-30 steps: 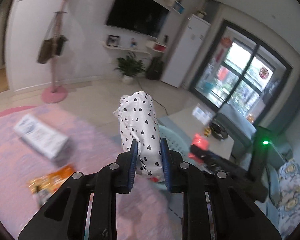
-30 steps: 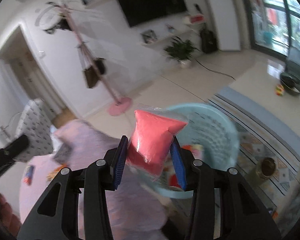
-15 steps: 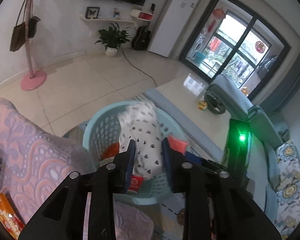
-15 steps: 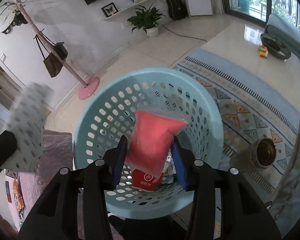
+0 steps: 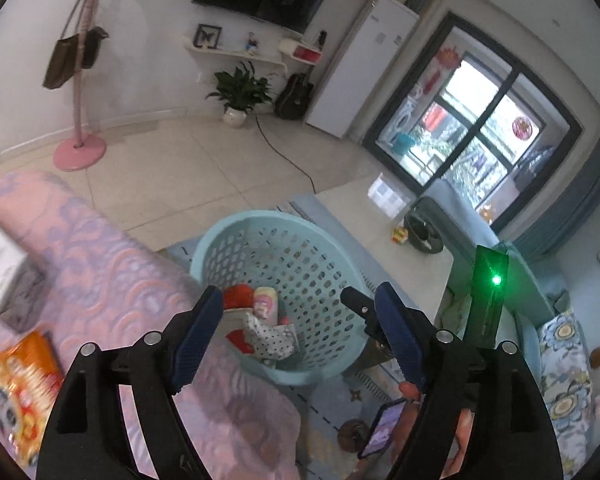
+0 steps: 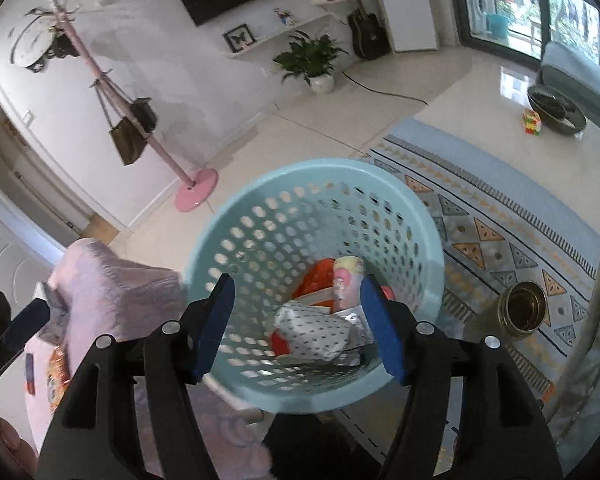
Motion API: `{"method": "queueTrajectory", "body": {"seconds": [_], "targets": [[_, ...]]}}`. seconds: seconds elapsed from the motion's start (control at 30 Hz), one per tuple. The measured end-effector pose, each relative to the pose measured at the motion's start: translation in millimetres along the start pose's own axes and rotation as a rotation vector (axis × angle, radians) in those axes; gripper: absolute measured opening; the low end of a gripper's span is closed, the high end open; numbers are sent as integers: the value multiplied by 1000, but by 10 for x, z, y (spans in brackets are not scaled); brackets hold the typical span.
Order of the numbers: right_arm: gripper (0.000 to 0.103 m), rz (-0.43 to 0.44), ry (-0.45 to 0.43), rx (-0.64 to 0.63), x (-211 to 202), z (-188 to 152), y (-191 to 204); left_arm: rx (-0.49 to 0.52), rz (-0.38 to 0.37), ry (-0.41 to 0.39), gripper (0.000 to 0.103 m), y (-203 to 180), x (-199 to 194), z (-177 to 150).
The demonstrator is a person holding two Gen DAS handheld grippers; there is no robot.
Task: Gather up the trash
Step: 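Carry the paper bag and pink packet over the blue basket and open both grippers, then grasp the teal packet with the left gripper while the right approaches the milk carton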
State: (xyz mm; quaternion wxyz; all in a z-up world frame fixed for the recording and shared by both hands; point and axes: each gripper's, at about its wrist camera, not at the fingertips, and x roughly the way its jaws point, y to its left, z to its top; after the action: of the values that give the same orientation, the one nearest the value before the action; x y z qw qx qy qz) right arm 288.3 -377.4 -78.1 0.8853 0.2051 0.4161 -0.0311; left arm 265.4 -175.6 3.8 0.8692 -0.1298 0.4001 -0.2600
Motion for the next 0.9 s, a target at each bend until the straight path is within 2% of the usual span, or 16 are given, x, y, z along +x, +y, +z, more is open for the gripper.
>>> {"method": "queueTrajectory", "body": {"seconds": [0.1,0.23,0.33,0.5,0.6,0.67,0.8,0.9], "targets": [[63,25,-34,-35,-224,-21,202,-4,15,-53,77,64,-314,-52],[68,60,-77,-70,-473,-79,465,-7,71,-132,84,164,-805,-223],[69,97,-91,-94,-594,-161,692,-59,127,-204,86,376,-1199,-429],[72,152,-92,-172,-725,-340,1133,-130,181,-253,86,697,-1653,-713],[73,169,-102,-239,-790,-453,1414,-115,234,-235,86,821,-1788,-886],[73,189,-104,-279,-827,-526,1590,-98,236,-206,86,893,-1801,-972],[77,231,-118,-347,-873,-650,1887,-68,230,-102,86,961,-1644,-1147],[80,282,-144,-435,-887,-692,2126,-50,241,-54,84,1002,-1493,-1228]]}}
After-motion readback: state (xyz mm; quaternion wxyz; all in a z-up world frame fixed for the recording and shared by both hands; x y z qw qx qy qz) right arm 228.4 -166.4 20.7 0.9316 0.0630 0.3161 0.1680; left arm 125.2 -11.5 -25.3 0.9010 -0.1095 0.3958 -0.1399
